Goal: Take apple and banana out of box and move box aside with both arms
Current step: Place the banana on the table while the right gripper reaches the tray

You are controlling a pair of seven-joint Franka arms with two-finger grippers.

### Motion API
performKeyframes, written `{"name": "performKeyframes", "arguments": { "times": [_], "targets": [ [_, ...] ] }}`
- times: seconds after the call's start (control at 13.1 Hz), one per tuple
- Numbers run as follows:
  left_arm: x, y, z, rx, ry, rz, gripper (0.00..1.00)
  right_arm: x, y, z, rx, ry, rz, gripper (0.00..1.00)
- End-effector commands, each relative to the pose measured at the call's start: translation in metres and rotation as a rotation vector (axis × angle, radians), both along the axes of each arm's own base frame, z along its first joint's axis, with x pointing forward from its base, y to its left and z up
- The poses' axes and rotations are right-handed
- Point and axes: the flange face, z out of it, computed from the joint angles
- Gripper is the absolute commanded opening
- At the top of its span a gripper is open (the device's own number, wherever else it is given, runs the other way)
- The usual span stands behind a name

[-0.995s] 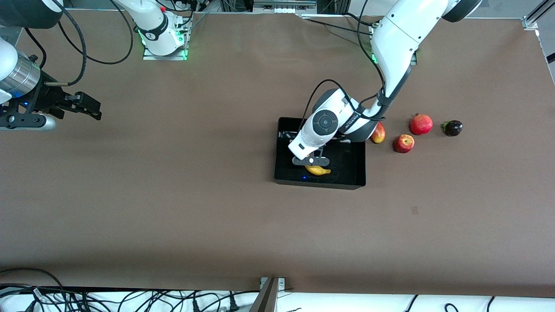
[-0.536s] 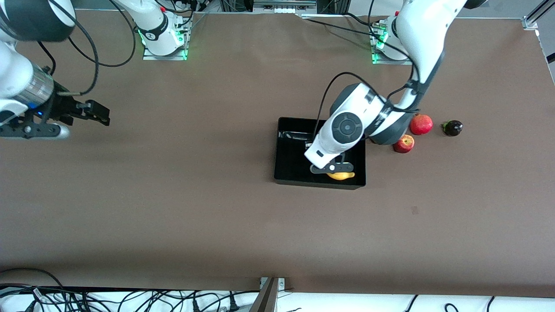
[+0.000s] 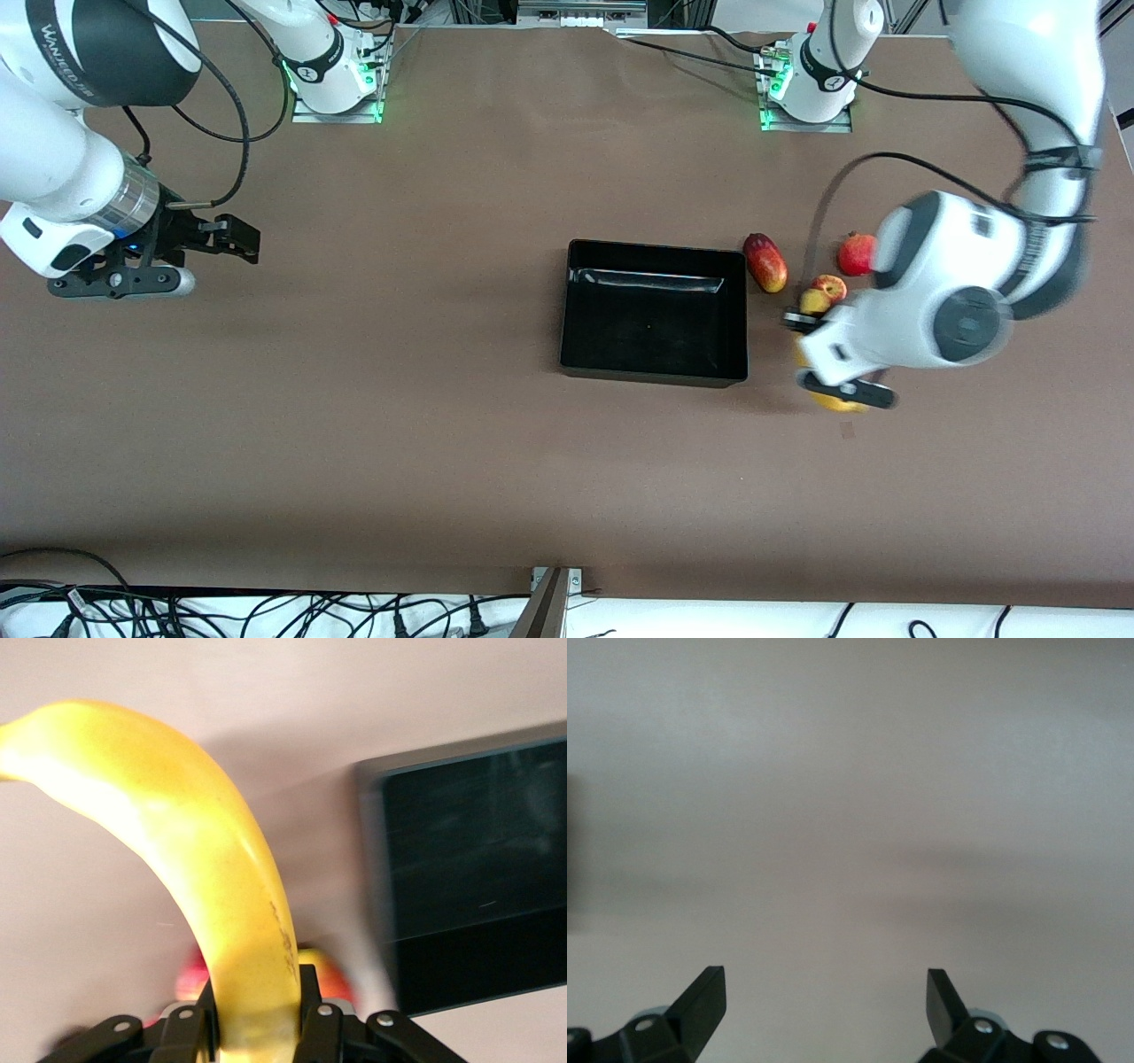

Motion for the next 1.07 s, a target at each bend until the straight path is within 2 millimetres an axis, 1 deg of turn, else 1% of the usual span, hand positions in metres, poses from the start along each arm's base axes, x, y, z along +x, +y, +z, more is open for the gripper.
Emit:
{"name": "performKeyframes", "arguments": {
  "times": [0.0, 0.08, 0.15, 0.23, 0.31, 0.38, 0.54, 0.61, 0.69, 0.77, 0.84, 1.0],
  "targets": [
    [0.016, 0.069, -0.032, 0.015, -0.012, -0.174, 0.0, -0.007, 0.044, -0.001, 0.034, 0.008, -0.015, 1.0],
    [0.017, 0.096, -0.054, 0.03, -0.005, -0.201, 0.0, -0.008, 0.07, -0.012, 0.032, 0.02, -0.065, 1.0],
    [0.015, 0.132, -0.085, 0.02, 0.031, -0.223, 0.0, -0.009, 0.095, -0.02, 0.05, 0.014, -0.092, 1.0],
    [0.017, 0.155, -0.105, 0.0, 0.018, -0.252, 0.0, -0.008, 0.117, -0.027, 0.073, -0.005, -0.115, 1.0],
    [0.02, 0.165, -0.115, -0.022, -0.022, -0.298, 0.0, -0.01, 0.138, -0.037, 0.077, -0.005, -0.135, 1.0],
    [0.018, 0.178, -0.129, -0.036, -0.047, -0.338, 0.0, -0.013, 0.157, -0.049, 0.066, 0.001, -0.155, 1.0],
    [0.007, 0.185, -0.155, -0.057, -0.063, -0.372, 0.0, -0.021, 0.206, -0.074, 0.065, -0.017, -0.197, 1.0],
    [0.002, 0.184, -0.163, -0.062, -0.062, -0.371, 0.07, -0.026, 0.232, -0.087, 0.068, -0.031, -0.227, 1.0],
    [0.001, 0.182, -0.165, -0.065, -0.059, -0.373, 0.55, -0.03, 0.255, -0.105, 0.068, -0.043, -0.253, 1.0],
    [0.001, 0.184, -0.165, -0.068, -0.059, -0.37, 1.0, -0.037, 0.279, -0.122, 0.068, -0.051, -0.268, 1.0],
    [0.0, 0.189, -0.164, -0.069, -0.061, -0.36, 1.0, -0.044, 0.301, -0.141, 0.069, -0.06, -0.285, 1.0],
    [0.005, 0.186, -0.152, -0.068, -0.077, -0.356, 1.0, -0.053, 0.345, -0.175, 0.092, -0.095, -0.326, 1.0]
  ]
}}
